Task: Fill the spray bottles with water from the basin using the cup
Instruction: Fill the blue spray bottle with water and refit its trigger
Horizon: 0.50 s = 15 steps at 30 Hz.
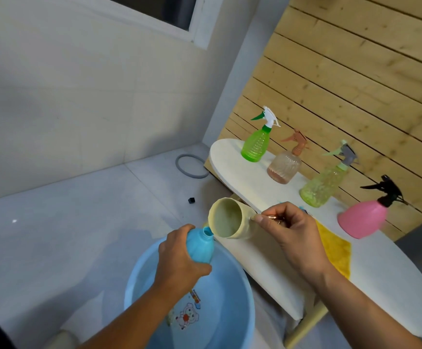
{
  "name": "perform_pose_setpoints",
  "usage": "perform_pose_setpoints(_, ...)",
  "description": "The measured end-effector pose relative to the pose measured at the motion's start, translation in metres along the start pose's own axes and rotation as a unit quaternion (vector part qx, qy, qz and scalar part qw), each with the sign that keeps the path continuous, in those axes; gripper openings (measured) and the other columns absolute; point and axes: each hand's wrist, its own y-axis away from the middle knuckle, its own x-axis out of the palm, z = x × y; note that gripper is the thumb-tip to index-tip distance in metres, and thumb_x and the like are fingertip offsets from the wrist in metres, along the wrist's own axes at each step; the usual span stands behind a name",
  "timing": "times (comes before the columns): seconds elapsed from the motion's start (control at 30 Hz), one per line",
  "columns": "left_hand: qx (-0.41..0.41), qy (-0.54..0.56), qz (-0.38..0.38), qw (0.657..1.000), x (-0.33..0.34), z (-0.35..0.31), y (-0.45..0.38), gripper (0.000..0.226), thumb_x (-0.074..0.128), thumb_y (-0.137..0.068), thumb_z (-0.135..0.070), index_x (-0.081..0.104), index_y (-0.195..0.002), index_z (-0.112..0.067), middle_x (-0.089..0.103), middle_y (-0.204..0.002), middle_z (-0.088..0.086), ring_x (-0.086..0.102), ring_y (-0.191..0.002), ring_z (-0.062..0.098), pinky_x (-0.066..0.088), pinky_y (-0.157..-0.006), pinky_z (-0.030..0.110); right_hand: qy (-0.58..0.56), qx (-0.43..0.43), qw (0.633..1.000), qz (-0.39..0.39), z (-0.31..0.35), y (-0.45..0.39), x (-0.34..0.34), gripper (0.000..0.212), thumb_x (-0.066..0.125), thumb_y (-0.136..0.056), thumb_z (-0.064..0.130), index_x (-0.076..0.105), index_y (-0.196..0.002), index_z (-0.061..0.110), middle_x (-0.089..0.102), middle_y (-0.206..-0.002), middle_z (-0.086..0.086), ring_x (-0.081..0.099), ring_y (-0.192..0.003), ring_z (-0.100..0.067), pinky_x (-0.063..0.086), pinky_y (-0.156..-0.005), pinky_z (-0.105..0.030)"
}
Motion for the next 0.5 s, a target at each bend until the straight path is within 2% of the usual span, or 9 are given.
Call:
perform_pose_setpoints(0.2, -0.004, -0.002, 0.001, 1.000, 0.002, 0.002, -0.001, 0.091, 0.093, -0.054, -0.032, 0.047, -0.132, -0.040, 0.047, -0.123, -0.013, 0.043, -0.111, 0.014, 0.047, -0.082, 0.032, 0.009, -0.012, 1.000, 0.011, 0.006, 0.000, 0.001, 0.014, 0.083, -0.082, 0.012, 0.070, -0.084, 0.006, 0.065, -0.067, 0.011, 0.051, -0.057, 0.000, 0.041, -0.057, -0.010)
perform_pose_setpoints(0.5, -0.004, -0.009, -0.003, 1.000, 0.004, 0.000, -0.001, 0.092, 0.094, -0.056, -0.033, 0.046, -0.134, -0.040, 0.045, -0.124, -0.015, 0.040, -0.114, 0.015, 0.043, -0.083, 0.031, 0.093, -0.029, 0.995, 0.017, 0.016, 0.002, 0.001, 0.014, 0.083, -0.083, 0.021, 0.070, -0.084, 0.017, 0.062, -0.068, 0.014, 0.045, -0.055, -0.002, 0.037, -0.055, -0.011)
